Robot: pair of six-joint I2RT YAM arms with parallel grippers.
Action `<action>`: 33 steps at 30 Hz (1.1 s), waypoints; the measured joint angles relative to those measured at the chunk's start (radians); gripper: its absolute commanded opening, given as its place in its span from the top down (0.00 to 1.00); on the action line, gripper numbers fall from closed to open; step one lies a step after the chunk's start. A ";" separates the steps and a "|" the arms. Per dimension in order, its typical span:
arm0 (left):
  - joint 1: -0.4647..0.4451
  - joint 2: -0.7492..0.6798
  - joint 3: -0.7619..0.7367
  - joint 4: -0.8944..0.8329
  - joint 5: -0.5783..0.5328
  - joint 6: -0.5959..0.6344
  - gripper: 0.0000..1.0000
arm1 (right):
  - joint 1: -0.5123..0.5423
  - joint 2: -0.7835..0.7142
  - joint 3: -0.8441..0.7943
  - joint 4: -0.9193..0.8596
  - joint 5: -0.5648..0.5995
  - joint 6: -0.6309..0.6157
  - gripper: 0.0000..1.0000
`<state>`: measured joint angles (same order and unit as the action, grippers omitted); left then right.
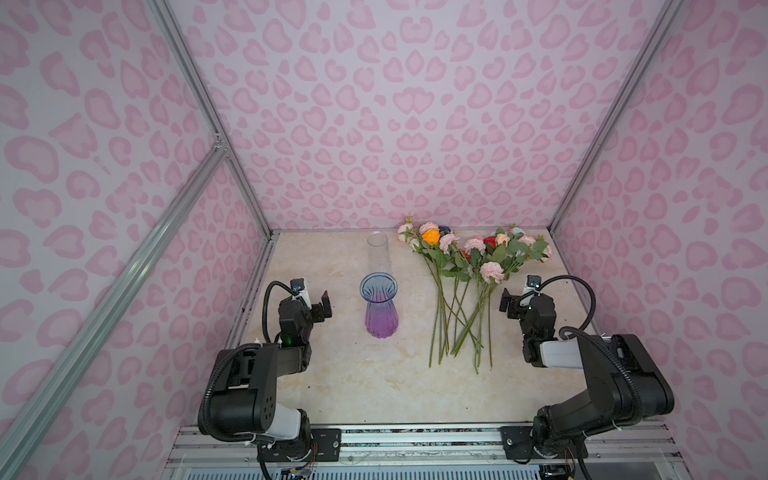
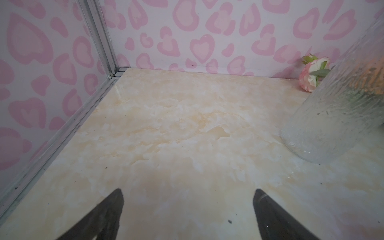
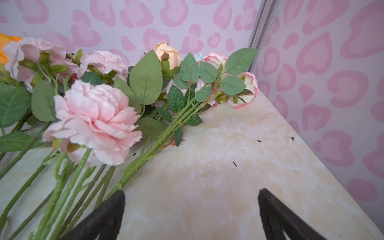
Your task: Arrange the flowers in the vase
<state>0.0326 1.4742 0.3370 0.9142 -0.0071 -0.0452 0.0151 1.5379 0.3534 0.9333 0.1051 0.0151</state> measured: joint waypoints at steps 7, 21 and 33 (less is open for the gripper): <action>0.000 0.000 0.000 0.000 0.000 0.000 0.02 | 0.000 0.000 0.000 0.000 0.000 0.000 0.00; 0.002 0.000 0.000 0.000 0.003 0.000 0.02 | 0.012 -0.012 0.001 -0.004 0.016 -0.001 0.00; 0.003 -0.370 0.198 -0.392 0.147 -0.010 0.02 | 0.179 -0.391 0.406 -0.663 0.285 0.036 0.00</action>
<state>0.0360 1.1042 0.5350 0.5224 0.1402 -0.0555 0.1940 1.1465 0.7589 0.2699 0.3904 0.0509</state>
